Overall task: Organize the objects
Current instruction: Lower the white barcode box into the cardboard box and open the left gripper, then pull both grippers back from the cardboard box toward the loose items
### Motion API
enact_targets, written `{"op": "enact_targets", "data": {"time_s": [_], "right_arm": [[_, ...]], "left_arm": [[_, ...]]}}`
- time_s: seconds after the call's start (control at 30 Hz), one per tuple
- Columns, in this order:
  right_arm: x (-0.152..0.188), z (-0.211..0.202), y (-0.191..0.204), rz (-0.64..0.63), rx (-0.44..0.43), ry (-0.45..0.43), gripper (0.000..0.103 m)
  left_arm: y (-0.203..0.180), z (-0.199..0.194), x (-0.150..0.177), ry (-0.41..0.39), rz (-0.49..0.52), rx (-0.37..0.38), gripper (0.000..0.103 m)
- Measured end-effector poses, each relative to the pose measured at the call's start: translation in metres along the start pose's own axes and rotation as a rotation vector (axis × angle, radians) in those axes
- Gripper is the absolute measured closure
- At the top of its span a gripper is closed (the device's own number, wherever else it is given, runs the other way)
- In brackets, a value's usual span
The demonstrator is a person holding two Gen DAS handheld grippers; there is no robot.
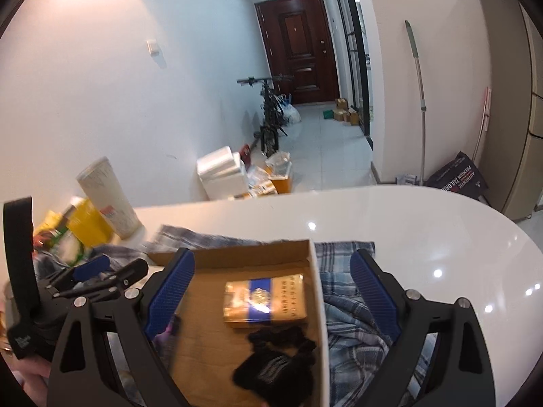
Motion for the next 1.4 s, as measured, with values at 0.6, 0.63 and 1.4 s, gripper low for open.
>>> {"op": "enact_targets", "data": {"time_s": [0.6, 0.63, 1.4], "right_arm": [[0.023, -0.163, 0.041, -0.250, -0.042, -0.202, 0.001], [0.029, -0.169, 0.040, -0.245, -0.034, -0.216, 0.001], [0.051, -0.206, -0.001, -0.049, -0.043, -0.356, 0.001]], "left_arm": [[-0.025, -0.221, 0.020, -0.478, 0.155, 0.073, 0.000], [-0.027, -0.228, 0.025, -0.490, 0.157, 0.068, 0.000], [-0.024, -0.235, 0.060, -0.418, 0.029, 0.211, 0.000]]}}
Point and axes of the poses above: each gripper's, at about its wrist camera, not at the fingertips, and z roughly the way its jaws point, y to its left, x to its underside, the point moved 2 cm from there along z, roughly the way its jaws point, and after that the axes turned 5 degrees about -y, right-handed, at the moved point
